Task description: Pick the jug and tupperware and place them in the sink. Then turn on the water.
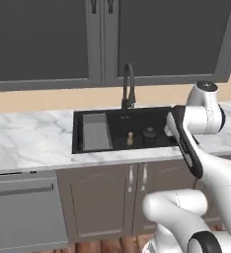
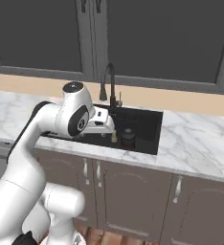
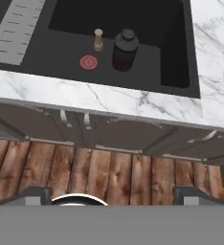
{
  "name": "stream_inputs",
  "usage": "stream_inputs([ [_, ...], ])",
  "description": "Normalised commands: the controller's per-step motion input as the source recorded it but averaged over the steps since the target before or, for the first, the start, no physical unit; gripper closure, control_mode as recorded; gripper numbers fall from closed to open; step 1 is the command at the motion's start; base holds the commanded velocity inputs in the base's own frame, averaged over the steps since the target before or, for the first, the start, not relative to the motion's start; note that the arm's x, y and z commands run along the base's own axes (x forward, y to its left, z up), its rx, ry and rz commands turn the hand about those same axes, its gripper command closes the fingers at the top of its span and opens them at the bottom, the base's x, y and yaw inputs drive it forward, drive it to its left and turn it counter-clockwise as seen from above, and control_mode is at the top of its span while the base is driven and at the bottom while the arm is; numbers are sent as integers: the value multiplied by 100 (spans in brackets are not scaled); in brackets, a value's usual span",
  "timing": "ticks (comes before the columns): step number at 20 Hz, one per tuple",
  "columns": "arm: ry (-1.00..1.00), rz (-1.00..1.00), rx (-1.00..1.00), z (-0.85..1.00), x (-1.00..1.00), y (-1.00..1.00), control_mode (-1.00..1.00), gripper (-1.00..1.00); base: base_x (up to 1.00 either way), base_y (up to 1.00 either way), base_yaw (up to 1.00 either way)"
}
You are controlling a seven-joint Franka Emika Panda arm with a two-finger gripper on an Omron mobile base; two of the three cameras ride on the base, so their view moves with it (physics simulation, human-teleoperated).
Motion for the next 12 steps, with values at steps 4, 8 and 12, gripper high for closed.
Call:
stream_inputs([
  [4, 0, 0, 0, 0, 0, 0, 100, -100, -4, 84, 71],
  [8, 0, 0, 0, 0, 0, 0, 100, -100, 4, 66, 87],
  [12, 0, 0, 0, 0, 0, 0, 100, -100, 9, 48, 91],
])
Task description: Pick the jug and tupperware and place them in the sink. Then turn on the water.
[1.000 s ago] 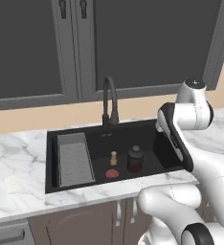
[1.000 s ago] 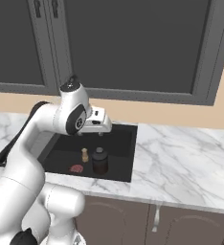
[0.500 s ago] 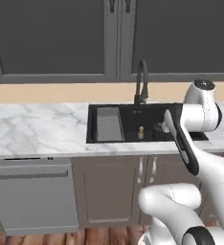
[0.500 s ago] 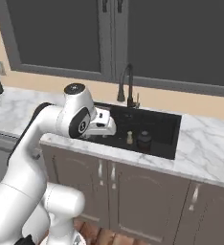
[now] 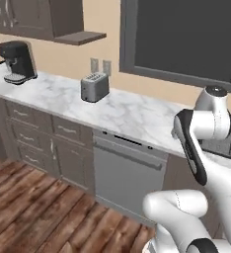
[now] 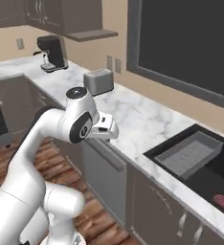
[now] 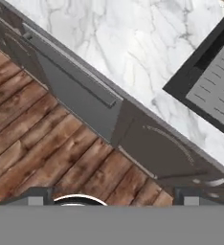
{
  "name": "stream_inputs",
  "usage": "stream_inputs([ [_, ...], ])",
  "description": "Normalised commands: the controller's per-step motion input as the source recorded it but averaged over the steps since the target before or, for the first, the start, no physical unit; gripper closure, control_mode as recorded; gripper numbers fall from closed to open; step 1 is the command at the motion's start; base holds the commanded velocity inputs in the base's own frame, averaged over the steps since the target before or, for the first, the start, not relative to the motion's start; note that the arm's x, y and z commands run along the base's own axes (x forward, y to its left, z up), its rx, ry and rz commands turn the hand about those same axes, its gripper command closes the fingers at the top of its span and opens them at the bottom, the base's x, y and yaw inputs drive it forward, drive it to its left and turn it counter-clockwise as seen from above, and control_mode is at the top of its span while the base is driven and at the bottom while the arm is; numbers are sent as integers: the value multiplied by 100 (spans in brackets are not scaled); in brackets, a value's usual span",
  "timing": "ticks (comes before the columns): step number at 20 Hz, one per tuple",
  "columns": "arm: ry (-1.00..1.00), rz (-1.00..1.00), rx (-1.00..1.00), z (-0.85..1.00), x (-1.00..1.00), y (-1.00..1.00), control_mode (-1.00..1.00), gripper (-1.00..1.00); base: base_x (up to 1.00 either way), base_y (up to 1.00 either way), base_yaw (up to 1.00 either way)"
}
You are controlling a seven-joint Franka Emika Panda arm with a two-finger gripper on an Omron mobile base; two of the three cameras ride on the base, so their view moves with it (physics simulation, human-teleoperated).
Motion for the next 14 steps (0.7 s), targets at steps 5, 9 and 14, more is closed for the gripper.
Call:
stream_inputs([
  [5, 0, 0, 0, 0, 0, 0, 100, -100, 23, 44, 89],
  [9, 0, 0, 0, 0, 0, 0, 100, -100, 42, 41, 85],
  [14, 0, 0, 0, 0, 0, 0, 100, -100, 47, 42, 84],
])
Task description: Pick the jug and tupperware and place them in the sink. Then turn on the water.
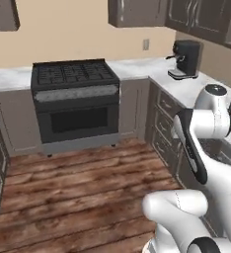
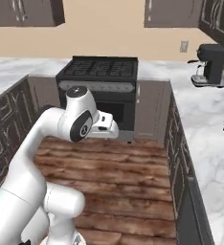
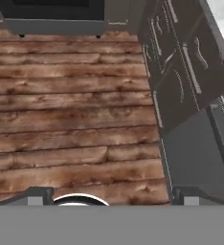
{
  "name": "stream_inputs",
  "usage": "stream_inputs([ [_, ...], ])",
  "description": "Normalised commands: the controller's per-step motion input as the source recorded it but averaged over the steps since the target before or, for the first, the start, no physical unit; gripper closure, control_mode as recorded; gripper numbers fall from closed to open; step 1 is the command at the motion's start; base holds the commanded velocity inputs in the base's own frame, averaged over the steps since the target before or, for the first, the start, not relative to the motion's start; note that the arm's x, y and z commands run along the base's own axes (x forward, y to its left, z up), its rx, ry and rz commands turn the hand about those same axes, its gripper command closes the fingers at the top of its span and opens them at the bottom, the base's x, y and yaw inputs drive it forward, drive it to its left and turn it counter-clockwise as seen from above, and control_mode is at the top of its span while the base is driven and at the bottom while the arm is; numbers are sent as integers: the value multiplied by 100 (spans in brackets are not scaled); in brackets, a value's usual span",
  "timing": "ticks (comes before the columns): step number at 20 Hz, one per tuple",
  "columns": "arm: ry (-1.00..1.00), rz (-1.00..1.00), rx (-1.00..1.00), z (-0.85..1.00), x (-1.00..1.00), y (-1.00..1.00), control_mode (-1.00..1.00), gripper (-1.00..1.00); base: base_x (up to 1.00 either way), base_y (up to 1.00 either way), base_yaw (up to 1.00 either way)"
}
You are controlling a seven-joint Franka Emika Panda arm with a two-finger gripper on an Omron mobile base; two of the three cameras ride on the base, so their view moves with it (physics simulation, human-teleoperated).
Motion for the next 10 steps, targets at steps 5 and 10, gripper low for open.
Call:
stream_inputs([
  [5, 0, 0, 0, 0, 0, 0, 100, -100, 49, 40, 80],
  [10, 0, 0, 0, 0, 0, 0, 100, -100, 45, 18, 63],
])
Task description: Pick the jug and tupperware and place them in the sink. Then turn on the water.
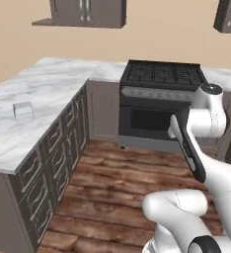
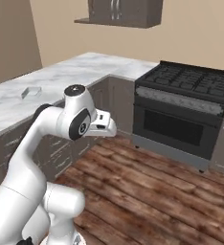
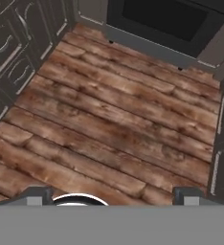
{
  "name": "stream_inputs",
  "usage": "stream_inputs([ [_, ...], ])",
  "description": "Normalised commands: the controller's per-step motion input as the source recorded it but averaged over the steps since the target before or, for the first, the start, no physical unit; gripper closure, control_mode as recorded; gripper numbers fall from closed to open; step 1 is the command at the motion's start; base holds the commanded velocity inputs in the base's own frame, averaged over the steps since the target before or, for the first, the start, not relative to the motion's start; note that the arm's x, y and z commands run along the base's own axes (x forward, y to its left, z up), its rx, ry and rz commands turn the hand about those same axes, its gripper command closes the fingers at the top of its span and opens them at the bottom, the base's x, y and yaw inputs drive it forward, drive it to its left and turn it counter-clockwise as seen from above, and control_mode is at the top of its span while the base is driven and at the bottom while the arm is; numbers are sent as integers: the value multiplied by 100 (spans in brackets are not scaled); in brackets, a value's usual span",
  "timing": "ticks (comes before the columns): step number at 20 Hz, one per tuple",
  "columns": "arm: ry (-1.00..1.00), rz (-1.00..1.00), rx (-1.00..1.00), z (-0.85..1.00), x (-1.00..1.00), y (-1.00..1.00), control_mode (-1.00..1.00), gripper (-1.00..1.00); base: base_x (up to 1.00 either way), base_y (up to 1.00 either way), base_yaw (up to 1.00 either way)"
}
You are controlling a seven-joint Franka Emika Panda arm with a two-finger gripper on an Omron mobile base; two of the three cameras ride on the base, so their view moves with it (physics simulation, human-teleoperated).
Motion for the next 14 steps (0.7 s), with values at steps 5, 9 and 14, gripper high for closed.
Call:
stream_inputs([
  [5, 0, 0, 0, 0, 0, 0, 100, -100, 0, 0, 4],
  [9, 0, 0, 0, 0, 0, 0, 100, -100, 87, 0, 26],
  [14, 0, 0, 0, 0, 0, 0, 100, -100, 100, 0, 43],
])
